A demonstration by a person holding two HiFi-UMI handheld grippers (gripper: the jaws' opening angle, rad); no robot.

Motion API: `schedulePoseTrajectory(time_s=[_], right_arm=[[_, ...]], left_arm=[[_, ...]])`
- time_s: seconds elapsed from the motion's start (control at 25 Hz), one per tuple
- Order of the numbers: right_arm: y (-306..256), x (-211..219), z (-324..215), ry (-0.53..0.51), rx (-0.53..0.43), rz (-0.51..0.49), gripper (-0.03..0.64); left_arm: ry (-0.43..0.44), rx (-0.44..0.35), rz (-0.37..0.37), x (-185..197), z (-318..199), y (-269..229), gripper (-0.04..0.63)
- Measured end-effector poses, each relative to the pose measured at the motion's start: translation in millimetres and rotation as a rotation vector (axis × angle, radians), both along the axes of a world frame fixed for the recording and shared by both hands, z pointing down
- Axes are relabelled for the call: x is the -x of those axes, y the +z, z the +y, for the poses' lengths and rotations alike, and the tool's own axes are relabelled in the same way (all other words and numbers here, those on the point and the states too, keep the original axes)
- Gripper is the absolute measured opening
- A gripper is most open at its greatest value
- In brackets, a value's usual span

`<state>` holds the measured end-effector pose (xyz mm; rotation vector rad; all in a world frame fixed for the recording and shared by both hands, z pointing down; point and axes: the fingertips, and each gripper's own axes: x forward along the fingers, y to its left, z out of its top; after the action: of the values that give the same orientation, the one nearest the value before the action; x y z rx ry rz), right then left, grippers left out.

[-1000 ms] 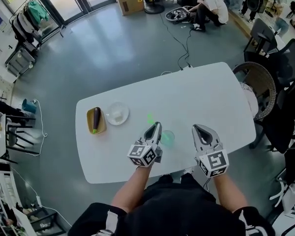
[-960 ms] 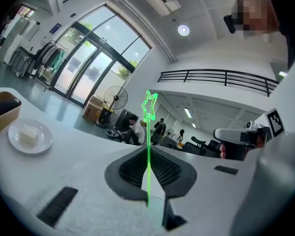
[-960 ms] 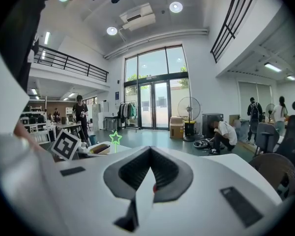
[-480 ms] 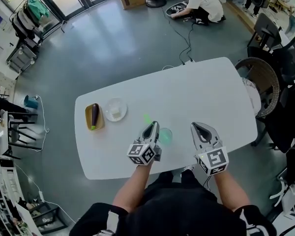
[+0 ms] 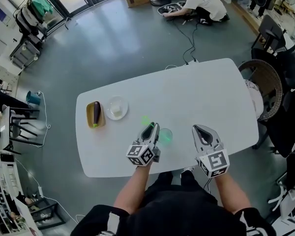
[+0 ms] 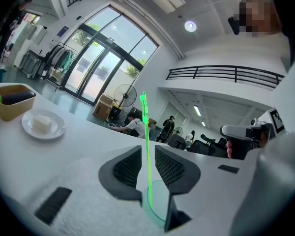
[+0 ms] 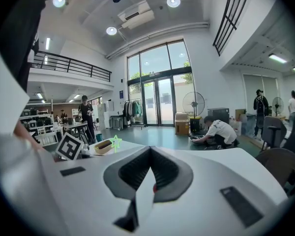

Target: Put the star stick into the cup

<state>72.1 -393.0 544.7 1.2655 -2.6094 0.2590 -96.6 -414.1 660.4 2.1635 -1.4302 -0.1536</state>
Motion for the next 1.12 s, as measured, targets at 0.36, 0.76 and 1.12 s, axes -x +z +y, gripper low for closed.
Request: schedulePoseTrajectory(time_s=[0.36,0.76,1.12], right_arm=[[2,0,5,-0.033,-0.021,-0.022,0.005],[-5,3,17,-0.094,-0.052,-0.046,0.005],[-19,3,23,-0.136,-0.109,-0.081,0.005]], left_arm=[[-0.047,-0.028,-0.079,18,22,-5,0.109],[-0.091,-0.112,-0.157,24,55,-49,0.095],[-0.114,-0.224,-0.265,15,71,-102,0.029]])
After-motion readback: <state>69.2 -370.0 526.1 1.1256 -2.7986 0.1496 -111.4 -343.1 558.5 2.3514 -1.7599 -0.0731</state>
